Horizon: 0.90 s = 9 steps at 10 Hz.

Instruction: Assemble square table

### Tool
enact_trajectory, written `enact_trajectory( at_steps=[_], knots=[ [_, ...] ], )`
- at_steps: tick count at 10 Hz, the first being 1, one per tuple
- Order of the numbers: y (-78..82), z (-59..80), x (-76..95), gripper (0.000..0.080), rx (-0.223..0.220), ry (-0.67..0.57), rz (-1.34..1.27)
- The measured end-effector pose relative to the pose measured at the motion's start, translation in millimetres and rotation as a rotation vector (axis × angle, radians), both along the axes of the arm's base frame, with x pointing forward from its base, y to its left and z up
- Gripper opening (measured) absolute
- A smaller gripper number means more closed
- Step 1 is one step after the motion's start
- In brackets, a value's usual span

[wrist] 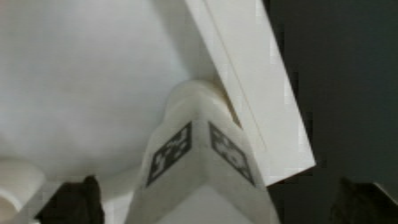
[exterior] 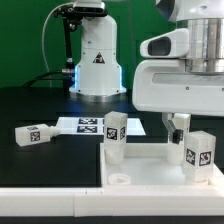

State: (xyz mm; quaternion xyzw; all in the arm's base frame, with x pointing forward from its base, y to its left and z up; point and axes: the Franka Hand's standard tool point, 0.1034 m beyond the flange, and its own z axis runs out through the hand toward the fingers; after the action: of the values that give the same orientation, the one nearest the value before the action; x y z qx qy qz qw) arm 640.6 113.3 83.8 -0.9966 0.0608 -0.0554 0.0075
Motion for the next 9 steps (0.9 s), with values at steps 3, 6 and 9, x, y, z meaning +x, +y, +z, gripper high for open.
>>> enact_trajectory(
  at_steps=[3, 6, 9],
  knots=[
    [-1.8, 1.1, 2.1, 0.0649, -0.004, 0.006, 0.098],
    [-2.1, 1.2, 2.2, 0.0405, 0.011, 0.007, -0.031],
    [-2.9, 1.1, 2.3, 0.0284, 0.038, 0.008, -0.330]
  ],
)
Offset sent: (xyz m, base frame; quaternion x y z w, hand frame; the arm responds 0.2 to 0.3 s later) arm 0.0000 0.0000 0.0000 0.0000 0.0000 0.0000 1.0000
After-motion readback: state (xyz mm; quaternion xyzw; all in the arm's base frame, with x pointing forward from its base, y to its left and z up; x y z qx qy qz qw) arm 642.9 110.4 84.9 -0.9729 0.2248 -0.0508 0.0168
